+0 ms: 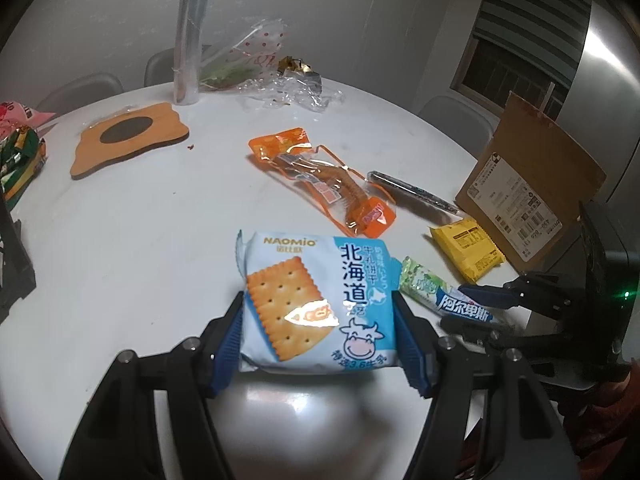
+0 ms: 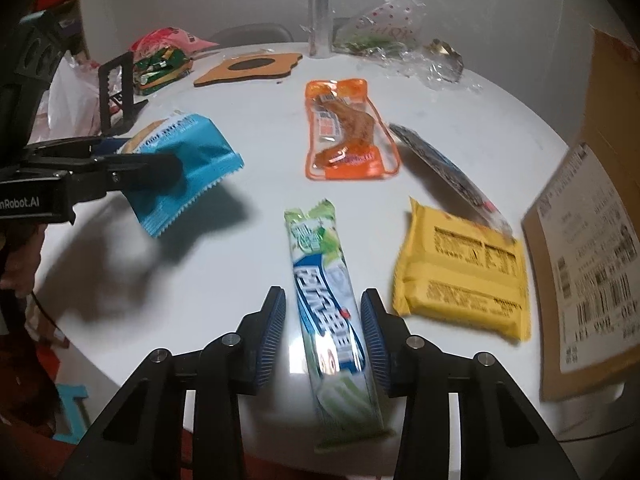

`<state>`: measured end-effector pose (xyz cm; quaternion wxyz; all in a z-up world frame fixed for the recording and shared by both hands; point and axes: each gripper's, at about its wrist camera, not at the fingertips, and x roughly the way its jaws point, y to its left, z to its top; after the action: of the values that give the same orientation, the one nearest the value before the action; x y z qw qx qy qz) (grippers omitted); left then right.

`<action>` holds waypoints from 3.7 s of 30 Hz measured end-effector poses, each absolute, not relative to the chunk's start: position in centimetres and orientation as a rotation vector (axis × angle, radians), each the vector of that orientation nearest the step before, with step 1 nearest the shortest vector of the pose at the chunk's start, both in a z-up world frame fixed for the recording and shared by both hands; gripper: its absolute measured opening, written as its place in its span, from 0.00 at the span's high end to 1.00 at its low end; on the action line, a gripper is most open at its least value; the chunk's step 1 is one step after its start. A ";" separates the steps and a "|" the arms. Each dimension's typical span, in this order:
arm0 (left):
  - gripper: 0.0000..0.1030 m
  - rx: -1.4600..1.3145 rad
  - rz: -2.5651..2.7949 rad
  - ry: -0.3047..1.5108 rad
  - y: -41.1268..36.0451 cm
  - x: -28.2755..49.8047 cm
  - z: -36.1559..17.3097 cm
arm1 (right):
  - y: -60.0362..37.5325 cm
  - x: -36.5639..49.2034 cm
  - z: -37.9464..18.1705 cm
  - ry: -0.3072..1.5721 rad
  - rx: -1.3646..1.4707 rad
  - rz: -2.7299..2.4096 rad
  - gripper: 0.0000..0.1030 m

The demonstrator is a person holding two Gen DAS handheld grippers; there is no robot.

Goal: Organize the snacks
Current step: 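Grasp the blue cracker packet with the left tool while the right tool grasps the green candy stick, then carry the cracker packet and candy stick over the box and lower them in, then open both tools to release the packets into the box and withdraw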

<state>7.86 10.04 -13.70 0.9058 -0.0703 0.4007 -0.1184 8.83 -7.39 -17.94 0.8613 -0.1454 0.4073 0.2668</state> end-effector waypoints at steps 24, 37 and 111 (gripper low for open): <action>0.38 -0.097 -0.213 0.623 9.2 5.9 -3.6 | -8.7 6.7 -8.0 0.636 -0.309 0.743 0.79; 0.38 0.028 -0.379 0.492 -0.6 7.6 5.8 | -17.7 5.7 0.3 0.428 -0.223 0.660 0.79; 0.03 0.265 -0.522 0.615 -18.7 14.8 3.6 | -26.9 14.2 -4.1 0.652 -0.141 0.440 0.43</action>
<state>14.76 -18.73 3.62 0.9113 0.1285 0.2983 -0.2531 14.23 -26.90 -4.10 0.9213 -0.0688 0.3172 0.2142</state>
